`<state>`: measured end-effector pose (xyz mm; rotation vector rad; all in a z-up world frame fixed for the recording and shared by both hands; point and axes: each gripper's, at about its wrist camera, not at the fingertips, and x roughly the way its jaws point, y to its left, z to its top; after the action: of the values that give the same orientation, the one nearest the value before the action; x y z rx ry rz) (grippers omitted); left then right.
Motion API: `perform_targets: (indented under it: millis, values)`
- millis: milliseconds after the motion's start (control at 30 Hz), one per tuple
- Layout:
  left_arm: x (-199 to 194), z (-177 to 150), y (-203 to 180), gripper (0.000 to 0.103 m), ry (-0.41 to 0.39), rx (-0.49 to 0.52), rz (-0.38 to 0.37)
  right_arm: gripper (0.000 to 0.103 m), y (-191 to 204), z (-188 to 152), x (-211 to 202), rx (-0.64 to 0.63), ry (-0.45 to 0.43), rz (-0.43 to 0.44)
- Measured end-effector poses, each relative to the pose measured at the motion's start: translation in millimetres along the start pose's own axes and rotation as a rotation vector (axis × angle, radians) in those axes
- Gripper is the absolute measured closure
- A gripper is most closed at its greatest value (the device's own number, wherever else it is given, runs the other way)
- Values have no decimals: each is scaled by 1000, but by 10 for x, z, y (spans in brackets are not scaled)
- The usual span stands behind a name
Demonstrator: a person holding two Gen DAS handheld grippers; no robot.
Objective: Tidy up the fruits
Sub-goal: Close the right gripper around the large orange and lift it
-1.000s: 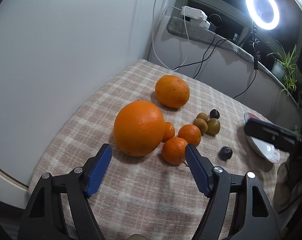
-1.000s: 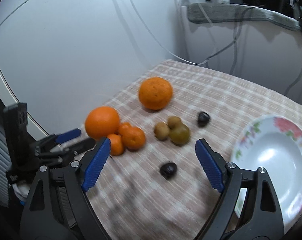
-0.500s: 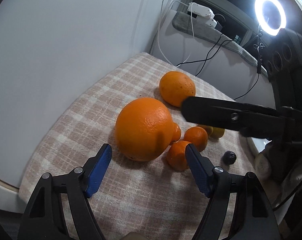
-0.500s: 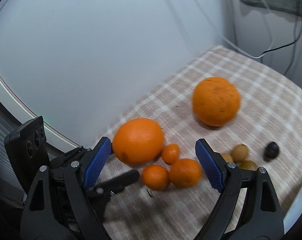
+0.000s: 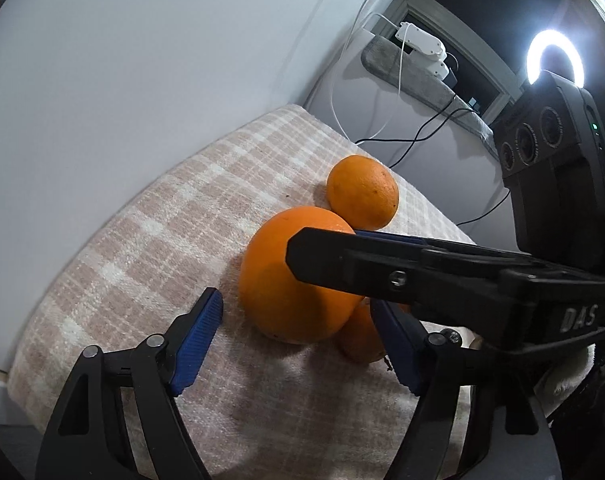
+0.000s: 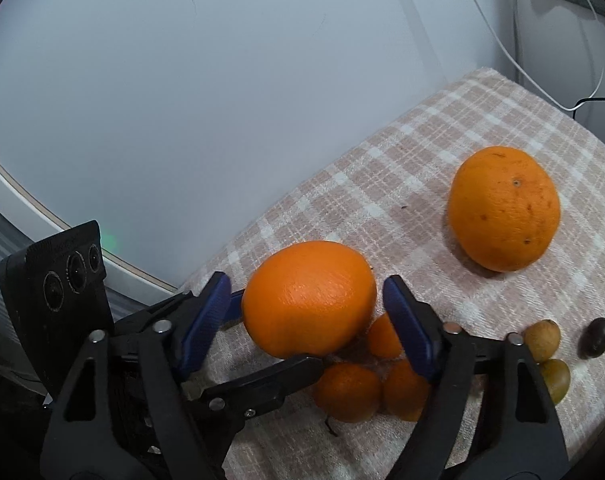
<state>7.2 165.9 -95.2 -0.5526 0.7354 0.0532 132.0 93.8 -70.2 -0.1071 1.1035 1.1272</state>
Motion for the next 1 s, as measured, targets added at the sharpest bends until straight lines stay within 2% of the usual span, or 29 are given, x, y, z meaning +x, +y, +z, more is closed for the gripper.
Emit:
perform_targets:
  millis: [300, 400, 533, 1000]
  values:
    - [58, 12, 18, 30, 18, 21, -5, 27, -33, 56, 138, 4, 26, 10]
    - [96, 33, -3, 40, 20, 24, -11, 27, -24, 88, 162, -3, 33, 9]
    - [91, 23, -47, 39, 12, 56, 13, 27, 0, 105, 150, -2, 31, -1]
    - [-205, 76, -316, 39, -58, 126, 22, 27, 206, 51, -287, -25, -64, 1]
